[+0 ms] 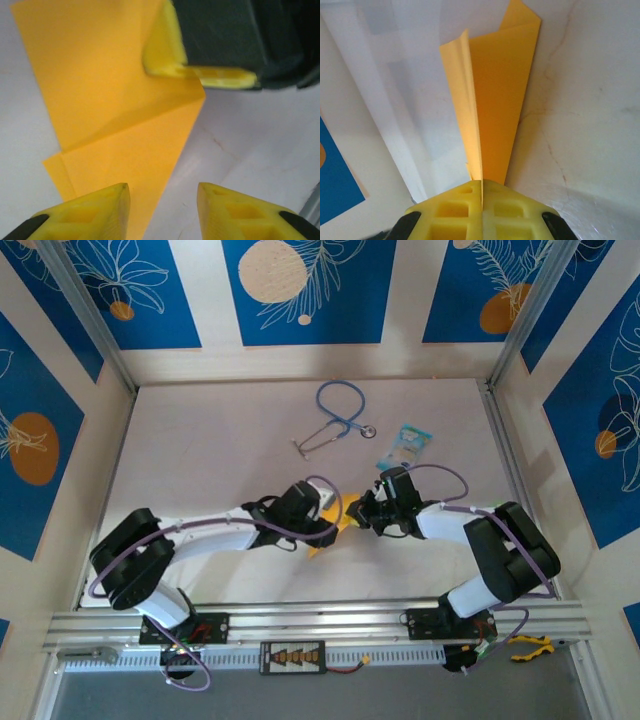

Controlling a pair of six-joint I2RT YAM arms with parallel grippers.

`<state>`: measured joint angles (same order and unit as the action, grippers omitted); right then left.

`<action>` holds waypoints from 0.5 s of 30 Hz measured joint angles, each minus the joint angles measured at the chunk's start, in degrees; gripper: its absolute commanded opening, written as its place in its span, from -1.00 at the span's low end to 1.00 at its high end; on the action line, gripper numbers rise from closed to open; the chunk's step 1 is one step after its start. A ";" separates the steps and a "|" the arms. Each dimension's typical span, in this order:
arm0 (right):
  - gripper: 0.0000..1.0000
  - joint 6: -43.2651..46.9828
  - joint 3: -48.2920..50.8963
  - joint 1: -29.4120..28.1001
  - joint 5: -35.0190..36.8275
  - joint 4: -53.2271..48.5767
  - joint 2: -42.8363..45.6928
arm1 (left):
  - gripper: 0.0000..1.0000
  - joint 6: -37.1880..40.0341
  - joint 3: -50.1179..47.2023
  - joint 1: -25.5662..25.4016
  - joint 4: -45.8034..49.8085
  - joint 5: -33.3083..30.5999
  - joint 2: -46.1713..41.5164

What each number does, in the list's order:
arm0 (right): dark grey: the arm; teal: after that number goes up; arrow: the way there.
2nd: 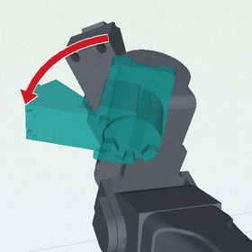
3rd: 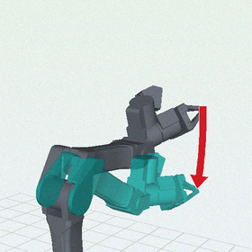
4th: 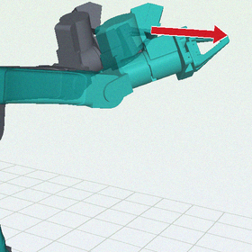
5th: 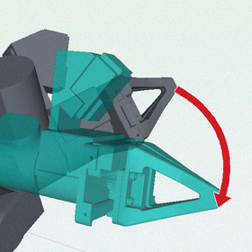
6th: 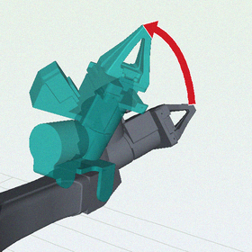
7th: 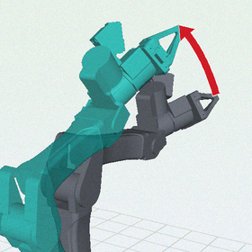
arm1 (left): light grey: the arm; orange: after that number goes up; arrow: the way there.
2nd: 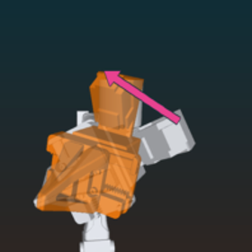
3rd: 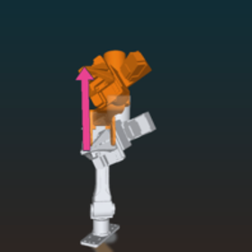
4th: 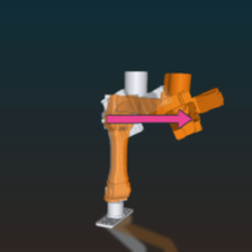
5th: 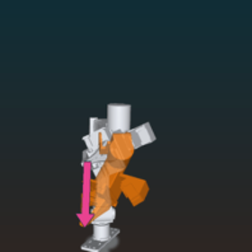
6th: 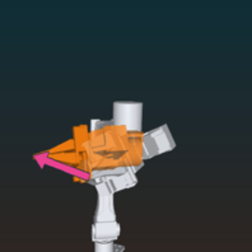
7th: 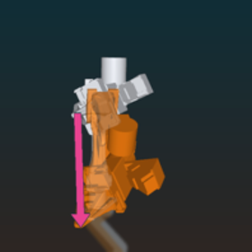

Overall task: Fold a paper plane with a square sheet of paper (pick it up from the middle)
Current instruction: Fold the wing for the fifth time at the center of the table.

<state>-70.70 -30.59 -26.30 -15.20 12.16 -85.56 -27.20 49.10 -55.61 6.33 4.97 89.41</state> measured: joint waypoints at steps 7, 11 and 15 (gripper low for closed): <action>-1.00 -1.22 0.00 -0.26 0.90 -1.44 1.44 | -0.14 7.19 4.33 -7.45 6.01 -10.78 3.96; -1.00 -1.66 0.00 -0.26 0.96 -1.53 1.46 | -0.16 9.51 6.78 -9.49 8.24 -15.72 6.25; -1.00 -1.86 0.00 -0.26 1.11 -1.53 1.46 | -0.20 10.73 7.87 -11.06 9.84 -20.39 8.24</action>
<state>-72.55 -30.59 -26.57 -14.09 10.63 -84.09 -16.47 56.97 -66.67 16.16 -15.42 97.65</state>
